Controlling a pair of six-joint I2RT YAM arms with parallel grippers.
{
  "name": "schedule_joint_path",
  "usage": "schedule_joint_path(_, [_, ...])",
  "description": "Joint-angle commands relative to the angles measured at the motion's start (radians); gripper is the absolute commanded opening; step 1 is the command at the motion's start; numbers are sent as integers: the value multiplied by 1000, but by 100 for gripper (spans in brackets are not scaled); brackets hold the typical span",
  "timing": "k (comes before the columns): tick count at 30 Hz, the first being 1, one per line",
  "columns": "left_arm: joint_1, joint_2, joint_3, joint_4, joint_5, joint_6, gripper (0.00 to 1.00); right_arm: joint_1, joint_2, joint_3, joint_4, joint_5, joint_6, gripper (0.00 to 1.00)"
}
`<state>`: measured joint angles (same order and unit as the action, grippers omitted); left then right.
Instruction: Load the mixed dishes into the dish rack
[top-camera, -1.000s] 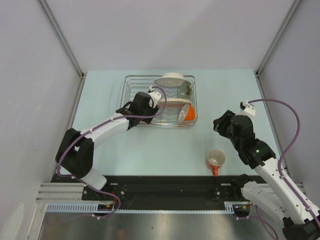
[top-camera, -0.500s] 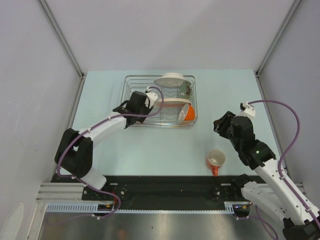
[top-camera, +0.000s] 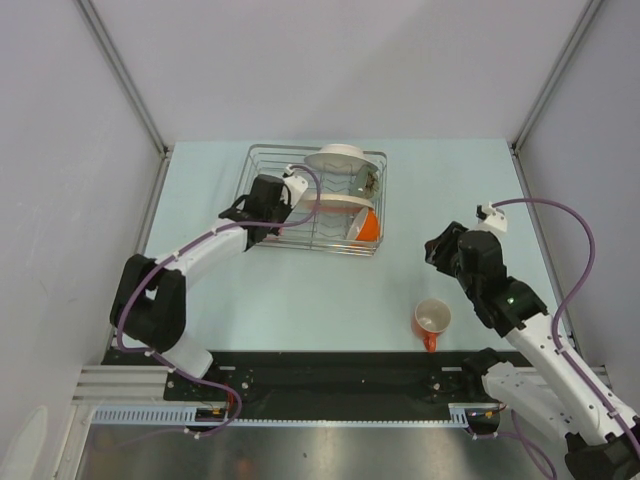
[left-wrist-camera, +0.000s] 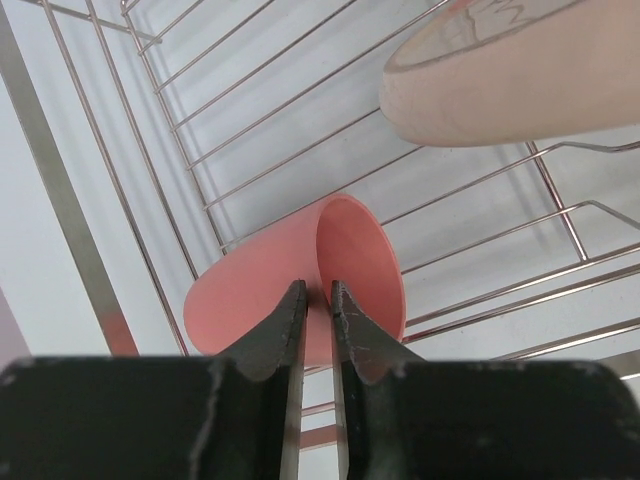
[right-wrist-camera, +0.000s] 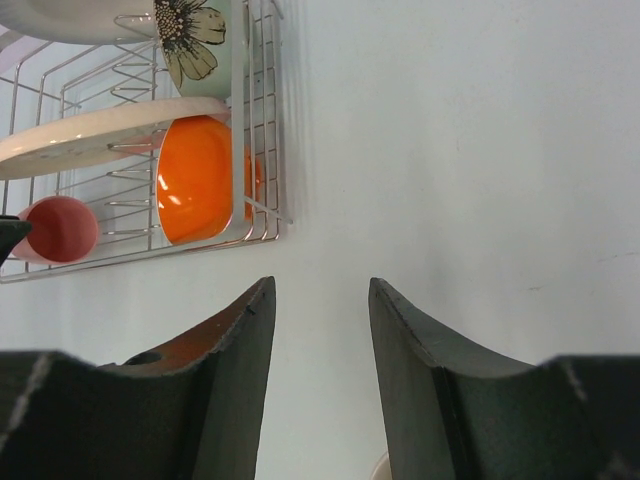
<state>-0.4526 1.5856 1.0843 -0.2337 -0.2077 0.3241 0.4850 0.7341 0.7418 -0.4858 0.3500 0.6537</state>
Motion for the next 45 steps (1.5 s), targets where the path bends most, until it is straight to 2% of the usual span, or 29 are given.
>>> schedule_joint_path(1, [29,-19,31,-144,-27,16,17,0,10,-1,62,-3,-11,47])
schedule_joint_path(9, [51,-64,26,-177,-44,58,16,-2,18,-5,75,-9,-16,47])
schedule_joint_path(19, [130,-92,100,-243,-47,142,20,-8,24,-27,102,-20,-12,47])
schedule_joint_path(36, [181,17,77,-191,-19,153,25,-16,44,-22,112,-28,-14,47])
schedule_joint_path(39, [184,40,85,-188,7,142,13,-16,44,-16,102,-25,-16,47])
schedule_joint_path(40, [183,54,88,-188,17,139,6,-16,42,-12,99,-23,-17,47])
schedule_joint_path(42, [183,66,107,-202,43,122,2,-16,42,-10,93,-23,-17,47])
schedule_joint_path(44, [181,83,130,-216,65,101,8,-16,41,-5,90,-25,-17,47])
schedule_joint_path(45, [181,89,138,-220,73,95,14,-16,41,-4,90,-25,-19,47])
